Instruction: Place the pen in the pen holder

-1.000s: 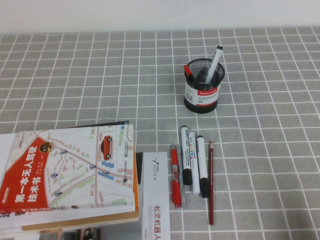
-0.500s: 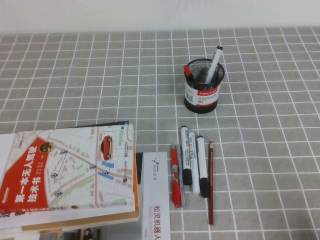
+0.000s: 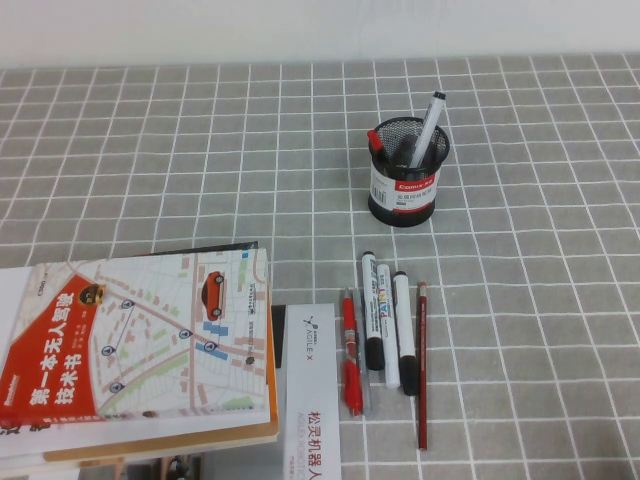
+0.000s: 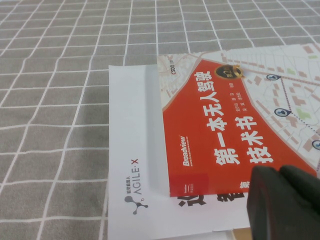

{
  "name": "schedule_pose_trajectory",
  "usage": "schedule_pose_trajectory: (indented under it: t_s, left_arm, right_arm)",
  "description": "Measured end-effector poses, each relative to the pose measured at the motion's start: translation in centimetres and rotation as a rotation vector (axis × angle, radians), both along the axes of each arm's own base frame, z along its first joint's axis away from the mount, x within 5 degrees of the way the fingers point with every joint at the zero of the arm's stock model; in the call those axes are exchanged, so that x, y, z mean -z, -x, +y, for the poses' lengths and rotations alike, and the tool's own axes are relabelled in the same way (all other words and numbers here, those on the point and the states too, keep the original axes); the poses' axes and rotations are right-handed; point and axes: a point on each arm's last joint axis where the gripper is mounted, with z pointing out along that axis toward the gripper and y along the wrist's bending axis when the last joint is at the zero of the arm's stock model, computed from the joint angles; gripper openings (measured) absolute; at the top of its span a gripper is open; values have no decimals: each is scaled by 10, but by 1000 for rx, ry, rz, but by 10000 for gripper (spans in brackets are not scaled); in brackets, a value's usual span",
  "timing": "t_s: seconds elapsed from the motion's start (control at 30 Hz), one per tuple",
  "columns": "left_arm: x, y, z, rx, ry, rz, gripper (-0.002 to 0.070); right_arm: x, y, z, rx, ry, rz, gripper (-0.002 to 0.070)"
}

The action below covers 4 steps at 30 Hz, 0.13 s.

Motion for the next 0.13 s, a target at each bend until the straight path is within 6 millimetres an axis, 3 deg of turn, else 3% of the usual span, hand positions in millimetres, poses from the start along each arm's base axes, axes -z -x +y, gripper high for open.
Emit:
schedule_pose_trajectory:
  t_s: [0.13]
  left_arm:
    - [0, 0, 0, 0, 0, 0, -3]
  right_arm:
    - [0, 0, 0, 0, 0, 0, -13]
